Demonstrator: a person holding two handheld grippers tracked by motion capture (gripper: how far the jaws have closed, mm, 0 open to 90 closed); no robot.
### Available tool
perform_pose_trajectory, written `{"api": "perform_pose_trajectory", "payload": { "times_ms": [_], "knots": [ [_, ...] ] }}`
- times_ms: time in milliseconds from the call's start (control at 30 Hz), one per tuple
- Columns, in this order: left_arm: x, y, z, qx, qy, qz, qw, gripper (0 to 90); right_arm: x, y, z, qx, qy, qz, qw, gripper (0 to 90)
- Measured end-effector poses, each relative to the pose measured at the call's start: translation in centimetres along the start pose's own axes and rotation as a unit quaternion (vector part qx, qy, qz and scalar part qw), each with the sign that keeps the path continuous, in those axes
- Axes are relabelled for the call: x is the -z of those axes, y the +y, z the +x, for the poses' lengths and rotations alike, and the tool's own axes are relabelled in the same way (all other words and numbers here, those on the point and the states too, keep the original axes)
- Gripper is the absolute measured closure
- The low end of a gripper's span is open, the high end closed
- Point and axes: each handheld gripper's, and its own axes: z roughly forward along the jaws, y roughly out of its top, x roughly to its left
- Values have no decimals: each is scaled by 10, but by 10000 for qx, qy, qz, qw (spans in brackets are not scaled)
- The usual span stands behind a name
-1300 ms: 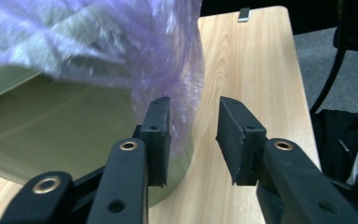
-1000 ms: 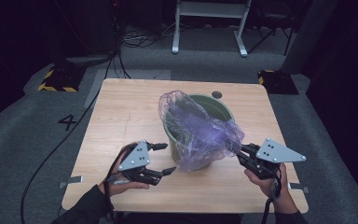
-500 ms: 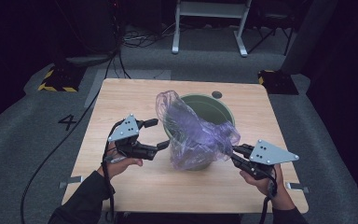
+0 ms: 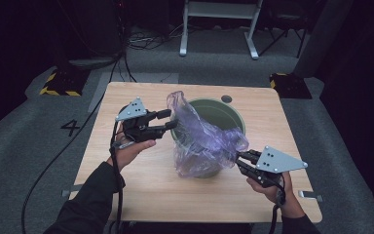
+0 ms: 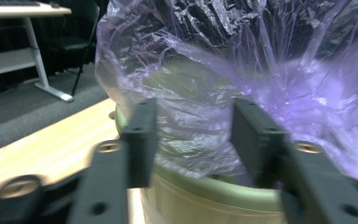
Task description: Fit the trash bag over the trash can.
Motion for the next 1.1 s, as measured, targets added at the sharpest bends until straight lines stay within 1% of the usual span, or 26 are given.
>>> {"api": "perform_pose_trajectory", "payload": {
  "times_ms": [33,67,133,167,200,233,333,400,467,533,600,633,667,700,733,767,833,867,900,933,967,1000,1067,1100],
  "knots": [
    [-2,-1,0,-70,-23,62,10000,652,1,-1,0,-36,8,-16,10000,888],
    [-5,-2,-1,-203,35,149,9997,718,1,-2,-1,-74,18,-46,10000,888],
    [-8,-3,-4,-376,-32,268,9989,844,3,-4,-2,-135,21,-55,9999,888],
    [-9,-3,-6,-481,20,326,9983,890,4,-5,-3,-158,10,-64,9999,888],
    [-10,-4,-7,-565,73,378,9977,897,5,-6,-3,-199,-14,-64,9998,887],
    [-10,-4,-8,-560,39,399,9976,899,7,-7,-4,-221,-34,-64,9997,887],
    [-9,-6,-9,-609,72,441,9971,900,11,-10,-7,-273,-145,-64,9995,882],
    [-5,-7,-10,-679,101,448,9966,900,14,-11,-8,-298,-190,-82,9993,882],
    [0,-7,-11,-754,59,445,9961,900,16,-13,-9,-343,-218,-88,9991,882],
    [8,-9,-13,-814,128,423,9957,900,18,-14,-10,-355,-273,-87,9990,880],
    [13,-11,-12,-806,159,388,9959,900,19,-16,-12,-408,-294,-91,9987,879],
    [15,-12,-12,-764,202,381,9961,900,20,-16,-12,-438,-267,-109,9986,879],
    [16,-13,-11,-666,287,335,9968,899,20,-17,-13,-472,-223,-136,9985,880],
    [16,-13,-10,-565,276,315,9975,812,19,-16,-12,-475,-191,-148,9986,880],
    [15,-12,-9,-424,179,312,9985,632,18,-16,-11,-462,-173,-146,9987,880],
    [14,-12,-8,-330,184,290,9989,544,17,-15,-10,-461,-131,-157,9987,880],
    [10,-9,-7,-225,383,267,9987,334,13,-11,-7,-424,10,-193,9989,881],
    [8,-8,-5,-116,348,189,9991,261,12,-9,-5,-370,78,-215,9991,882],
    [6,-6,0,55,276,57,9996,238,12,-8,-4,-336,159,-231,9990,882],
    [4,-4,4,208,273,3,9994,214,11,-6,-2,-257,241,-269,9990,881],
    [2,-3,8,302,257,-17,9992,191,11,-5,-1,-190,309,-265,9990,881],
    [0,-1,12,393,217,-14,9990,183,10,-5,-1,-179,362,-260,9988,881],
    [-4,2,19,580,62,-44,9983,173,9,-6,0,-127,450,-206,9987,880],
    [-6,3,21,611,11,-46,9981,176,8,-7,0,-93,459,-198,9987,879]
  ]
}}
